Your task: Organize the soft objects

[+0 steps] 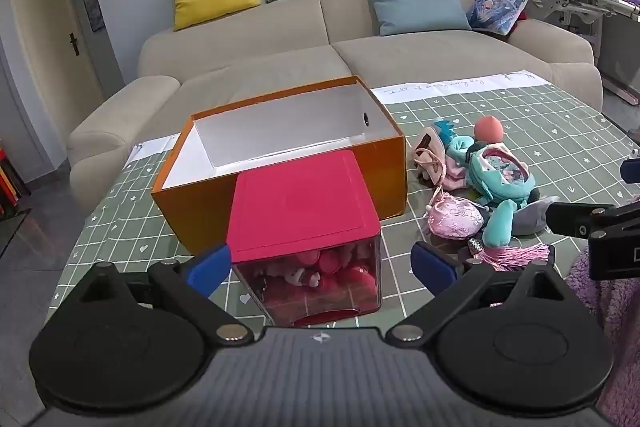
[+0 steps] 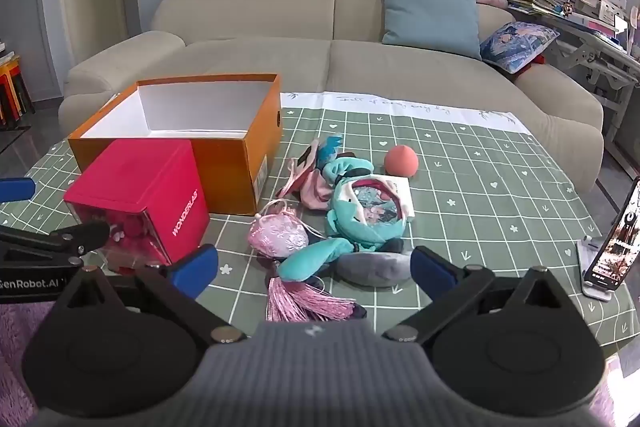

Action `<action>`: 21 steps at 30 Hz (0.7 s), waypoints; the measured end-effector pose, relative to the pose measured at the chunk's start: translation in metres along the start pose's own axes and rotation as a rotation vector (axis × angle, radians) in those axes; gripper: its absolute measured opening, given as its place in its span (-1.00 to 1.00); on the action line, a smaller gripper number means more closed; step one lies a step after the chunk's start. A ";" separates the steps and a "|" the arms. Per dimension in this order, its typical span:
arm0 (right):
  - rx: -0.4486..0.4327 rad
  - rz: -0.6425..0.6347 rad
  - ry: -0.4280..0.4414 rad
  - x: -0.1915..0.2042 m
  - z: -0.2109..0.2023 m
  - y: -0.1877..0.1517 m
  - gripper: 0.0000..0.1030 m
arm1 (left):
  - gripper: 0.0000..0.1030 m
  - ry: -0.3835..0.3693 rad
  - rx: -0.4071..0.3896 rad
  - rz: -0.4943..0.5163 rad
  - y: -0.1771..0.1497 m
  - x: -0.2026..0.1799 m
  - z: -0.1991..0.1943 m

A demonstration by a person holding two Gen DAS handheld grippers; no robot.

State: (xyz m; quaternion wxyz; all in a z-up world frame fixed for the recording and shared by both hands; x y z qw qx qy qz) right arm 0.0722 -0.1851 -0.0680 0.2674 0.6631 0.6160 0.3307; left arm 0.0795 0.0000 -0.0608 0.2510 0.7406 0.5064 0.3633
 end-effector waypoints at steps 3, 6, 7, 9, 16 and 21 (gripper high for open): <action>0.000 0.000 0.001 0.000 0.000 0.000 0.95 | 1.00 -0.003 -0.003 0.000 0.000 0.000 0.000; -0.002 0.001 0.003 0.000 0.000 0.000 0.95 | 1.00 -0.003 -0.003 0.001 -0.001 -0.001 -0.001; -0.001 0.000 0.003 0.000 0.000 0.000 0.95 | 1.00 -0.003 -0.003 0.002 -0.001 -0.001 -0.002; -0.001 0.001 0.003 -0.002 0.001 -0.001 0.95 | 1.00 -0.004 -0.001 0.002 -0.002 -0.001 -0.002; 0.002 0.003 0.004 -0.003 0.002 0.000 0.95 | 1.00 -0.002 0.012 -0.004 -0.002 -0.001 0.002; 0.002 0.006 0.005 -0.004 0.002 0.000 0.95 | 1.00 -0.003 0.013 -0.005 -0.003 -0.001 0.003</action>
Point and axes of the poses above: each gripper's, at about its wrist camera, not at the fingertips, and z roughly the way its jaws point, x to its left, y to its top, the point moved 10 cm from there along z, roughly the way its jaws point, and after that the axes turned 7 degrees about z, right-handed, at the moved point
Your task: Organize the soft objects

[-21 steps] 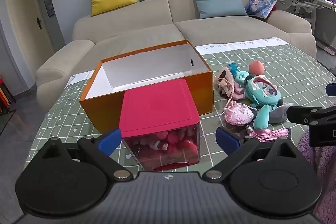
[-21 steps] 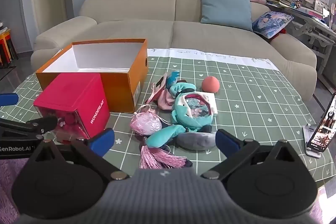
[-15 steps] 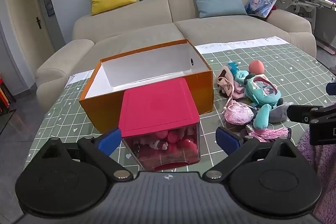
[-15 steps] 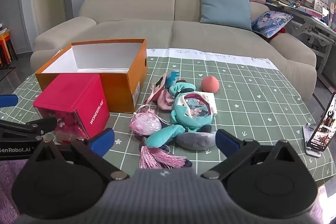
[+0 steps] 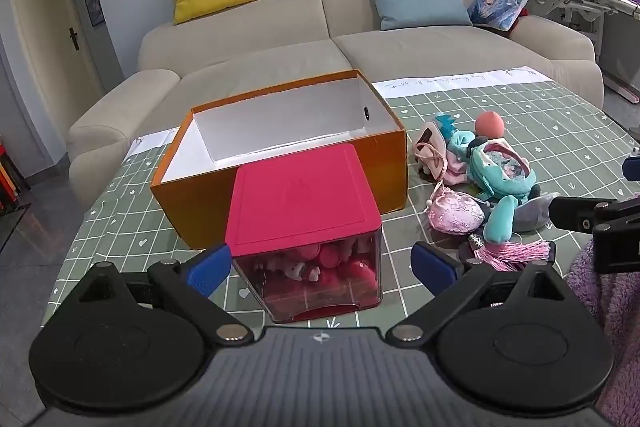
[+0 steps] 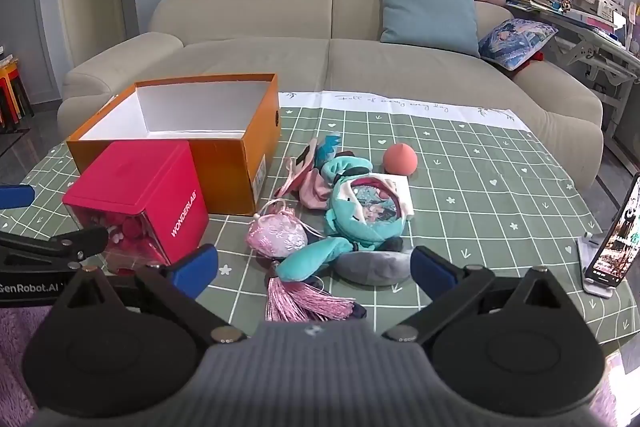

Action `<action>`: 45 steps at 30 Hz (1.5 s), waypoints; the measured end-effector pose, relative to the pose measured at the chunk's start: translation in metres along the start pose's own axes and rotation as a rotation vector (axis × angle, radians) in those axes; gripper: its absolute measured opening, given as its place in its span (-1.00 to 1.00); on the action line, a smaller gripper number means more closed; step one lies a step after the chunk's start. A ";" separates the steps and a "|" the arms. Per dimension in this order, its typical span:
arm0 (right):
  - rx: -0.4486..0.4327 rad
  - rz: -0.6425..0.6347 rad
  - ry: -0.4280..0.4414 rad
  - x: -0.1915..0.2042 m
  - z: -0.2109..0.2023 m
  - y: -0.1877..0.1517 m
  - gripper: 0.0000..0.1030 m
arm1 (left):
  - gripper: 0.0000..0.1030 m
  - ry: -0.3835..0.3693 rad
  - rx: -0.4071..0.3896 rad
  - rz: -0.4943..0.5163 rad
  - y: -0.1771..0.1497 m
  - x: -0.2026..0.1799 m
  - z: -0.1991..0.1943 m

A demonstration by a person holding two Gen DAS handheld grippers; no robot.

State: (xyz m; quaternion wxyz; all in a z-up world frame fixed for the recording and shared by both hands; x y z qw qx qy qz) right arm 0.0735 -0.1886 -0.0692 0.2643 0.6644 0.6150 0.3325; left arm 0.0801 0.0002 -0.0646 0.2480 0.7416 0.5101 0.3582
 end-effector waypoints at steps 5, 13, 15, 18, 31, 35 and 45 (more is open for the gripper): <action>0.001 0.001 0.001 0.000 0.000 0.000 0.95 | 1.00 -0.001 0.002 -0.001 0.000 0.000 0.000; 0.001 0.003 0.000 0.000 0.000 0.000 0.95 | 1.00 -0.001 0.003 -0.002 -0.001 0.000 0.001; 0.002 0.003 0.001 0.000 0.000 0.000 0.95 | 1.00 -0.002 0.003 -0.001 -0.001 0.000 0.001; 0.004 0.005 -0.001 0.001 0.000 -0.002 0.95 | 1.00 -0.002 0.003 -0.001 -0.001 0.000 0.001; 0.012 0.009 -0.004 0.001 0.004 -0.003 0.95 | 1.00 -0.005 0.022 -0.010 -0.003 0.002 0.002; 0.014 0.009 -0.005 0.001 0.004 -0.003 0.95 | 1.00 -0.007 0.023 -0.011 -0.004 0.001 0.002; 0.019 0.017 -0.007 -0.001 0.005 -0.002 0.95 | 1.00 -0.010 0.027 -0.016 -0.004 0.001 0.004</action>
Point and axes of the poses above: each gripper's, at about its wrist camera, not at the fingertips, and z roughly the way its jaws point, x to its left, y to its top, the point moved 10 cm from there along z, roughly the way its jaws point, and after that the axes turned 7 degrees about z, right-handed, at the moved point
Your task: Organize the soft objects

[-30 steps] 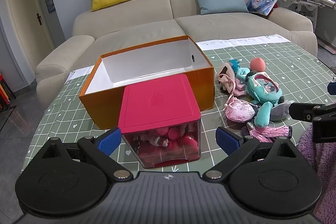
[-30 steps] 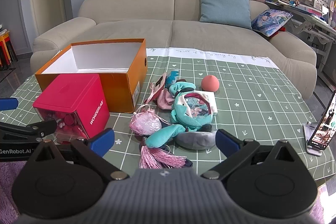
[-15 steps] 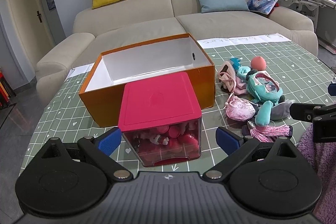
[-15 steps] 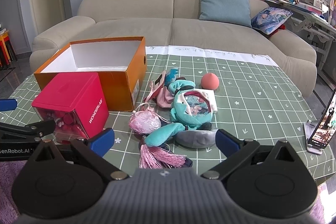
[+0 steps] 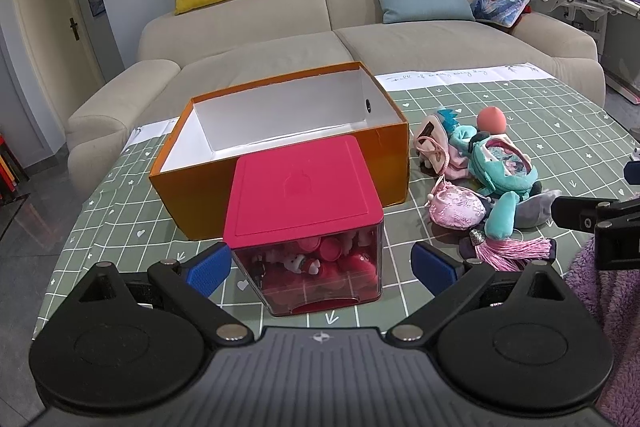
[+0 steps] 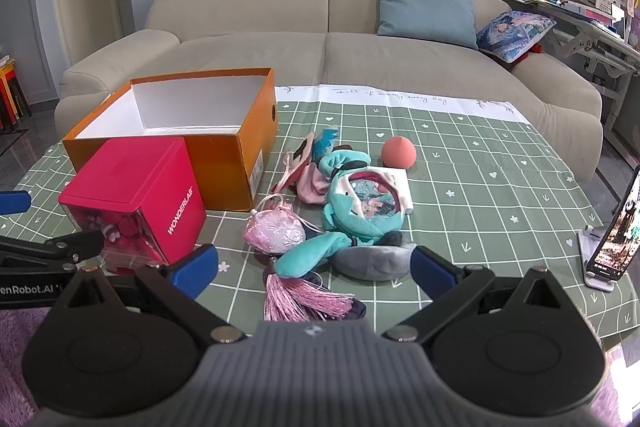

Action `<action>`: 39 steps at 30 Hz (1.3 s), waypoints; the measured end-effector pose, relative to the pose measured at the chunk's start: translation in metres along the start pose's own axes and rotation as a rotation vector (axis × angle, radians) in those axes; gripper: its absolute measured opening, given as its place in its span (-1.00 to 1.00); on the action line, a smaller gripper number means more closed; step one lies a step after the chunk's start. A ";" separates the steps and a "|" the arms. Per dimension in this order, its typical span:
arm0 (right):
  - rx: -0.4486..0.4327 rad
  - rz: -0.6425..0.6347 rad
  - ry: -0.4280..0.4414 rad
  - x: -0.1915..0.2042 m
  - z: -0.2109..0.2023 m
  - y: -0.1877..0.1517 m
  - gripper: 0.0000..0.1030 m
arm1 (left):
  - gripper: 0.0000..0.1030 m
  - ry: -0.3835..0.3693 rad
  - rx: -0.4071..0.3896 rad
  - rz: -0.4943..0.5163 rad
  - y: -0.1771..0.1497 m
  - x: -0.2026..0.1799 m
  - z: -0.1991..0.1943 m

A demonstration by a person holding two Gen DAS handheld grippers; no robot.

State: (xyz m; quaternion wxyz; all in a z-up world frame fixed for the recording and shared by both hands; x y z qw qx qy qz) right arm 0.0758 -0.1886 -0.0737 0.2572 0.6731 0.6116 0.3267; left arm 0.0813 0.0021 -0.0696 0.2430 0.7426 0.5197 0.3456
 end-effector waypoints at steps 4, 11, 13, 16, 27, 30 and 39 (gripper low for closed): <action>0.002 0.003 -0.001 0.000 0.001 0.000 0.95 | 1.00 -0.002 0.000 0.001 0.000 0.000 0.000; 0.003 0.003 -0.001 0.000 0.001 0.000 0.95 | 1.00 -0.001 0.001 -0.002 0.000 0.000 0.000; 0.003 0.005 -0.001 -0.001 0.001 0.000 0.95 | 1.00 -0.001 0.001 -0.001 0.000 0.000 0.000; 0.005 0.006 -0.001 -0.001 0.002 0.000 0.95 | 1.00 -0.001 0.001 -0.001 0.000 0.000 0.000; 0.005 0.005 0.000 -0.001 0.002 0.000 0.95 | 1.00 -0.002 0.001 -0.001 -0.001 0.000 0.000; 0.005 0.005 0.000 -0.001 0.002 0.000 0.95 | 1.00 -0.003 0.000 -0.002 -0.001 0.000 0.000; -0.003 0.006 -0.006 -0.002 0.000 0.001 0.95 | 0.57 -0.082 -0.010 -0.002 0.000 -0.011 -0.003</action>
Point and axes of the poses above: each gripper's, at about its wrist camera, not at the fingertips, and z roughly the way its jaws point, x to its left, y to its top, the point moved 10 cm from there along z, roughly the way its jaws point, and after that the axes turned 7 degrees about z, right-handed, at the moved point
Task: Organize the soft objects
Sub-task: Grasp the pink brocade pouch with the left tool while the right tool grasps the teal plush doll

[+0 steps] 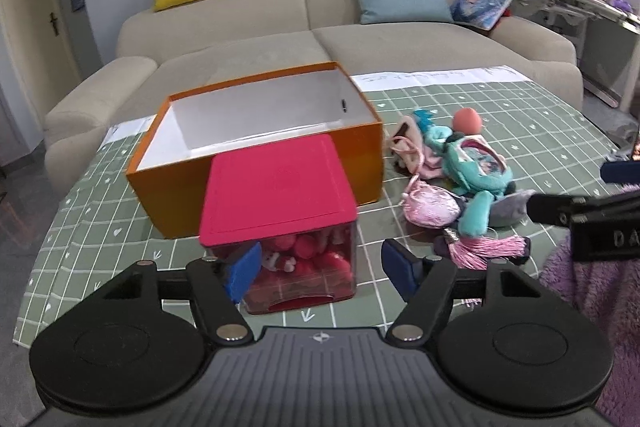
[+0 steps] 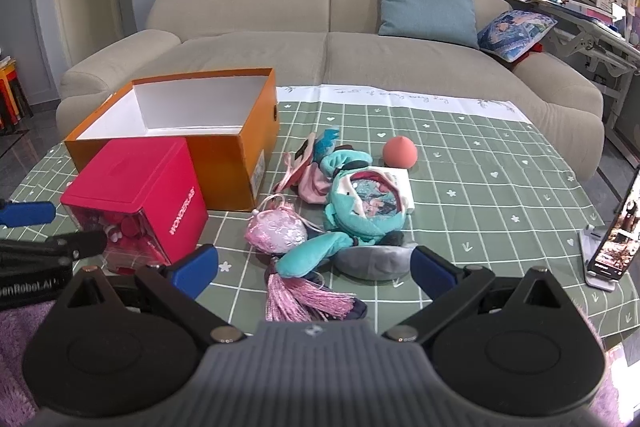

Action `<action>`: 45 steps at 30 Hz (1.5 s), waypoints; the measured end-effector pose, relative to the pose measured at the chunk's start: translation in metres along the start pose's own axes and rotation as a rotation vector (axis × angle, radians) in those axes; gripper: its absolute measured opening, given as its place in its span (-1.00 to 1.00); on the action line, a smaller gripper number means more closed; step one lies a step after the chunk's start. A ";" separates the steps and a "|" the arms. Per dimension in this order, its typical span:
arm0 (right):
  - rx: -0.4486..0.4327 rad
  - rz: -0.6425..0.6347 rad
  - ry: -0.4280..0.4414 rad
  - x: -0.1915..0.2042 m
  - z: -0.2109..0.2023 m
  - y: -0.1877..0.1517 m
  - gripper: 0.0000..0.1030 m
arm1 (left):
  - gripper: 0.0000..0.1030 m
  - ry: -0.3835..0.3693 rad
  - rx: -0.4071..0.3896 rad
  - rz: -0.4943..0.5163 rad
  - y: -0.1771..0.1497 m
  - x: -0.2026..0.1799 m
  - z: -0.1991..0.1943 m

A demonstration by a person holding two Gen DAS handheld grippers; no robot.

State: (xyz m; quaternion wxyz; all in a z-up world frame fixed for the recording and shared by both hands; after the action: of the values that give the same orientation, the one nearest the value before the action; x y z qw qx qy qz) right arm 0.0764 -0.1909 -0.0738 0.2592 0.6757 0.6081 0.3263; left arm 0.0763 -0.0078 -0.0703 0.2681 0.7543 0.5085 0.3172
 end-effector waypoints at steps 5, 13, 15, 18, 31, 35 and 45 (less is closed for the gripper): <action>0.055 0.042 -0.039 -0.012 0.007 -0.004 0.94 | 0.44 -0.083 -0.007 0.038 0.007 -0.019 -0.002; 0.193 0.168 -0.063 -0.041 0.029 -0.013 0.48 | 0.35 -0.280 0.026 0.063 0.021 -0.057 0.016; 0.219 0.180 -0.065 -0.046 0.034 -0.014 0.48 | 0.35 -0.310 0.036 0.076 0.025 -0.066 0.024; 0.226 0.183 -0.074 -0.054 0.043 -0.008 0.48 | 0.35 -0.331 0.062 0.074 0.032 -0.074 0.041; 0.268 0.124 -0.037 -0.074 0.113 0.020 0.48 | 0.65 -0.336 0.225 0.019 0.052 -0.089 0.121; 0.270 0.196 -0.013 -0.090 0.128 0.027 0.47 | 0.66 -0.327 0.264 0.055 0.051 -0.100 0.138; 0.258 0.120 0.075 -0.070 0.163 0.037 0.73 | 0.51 -0.298 0.338 0.043 0.040 -0.105 0.173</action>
State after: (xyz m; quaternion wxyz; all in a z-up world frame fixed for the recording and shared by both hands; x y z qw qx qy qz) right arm 0.2206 -0.2570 -0.1616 0.1275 0.7259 0.6126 0.2855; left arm 0.2007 -0.1341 -0.1761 0.2030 0.8378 0.4929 0.1184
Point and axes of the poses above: each gripper's, at about its wrist camera, not at the fingertips, and z roughly the way its jaws point, x to its left, y to its top, the point moved 10 cm from there along z, roughly the way its jaws point, and after that the axes turned 7 degrees about z, right-handed, at the moved point
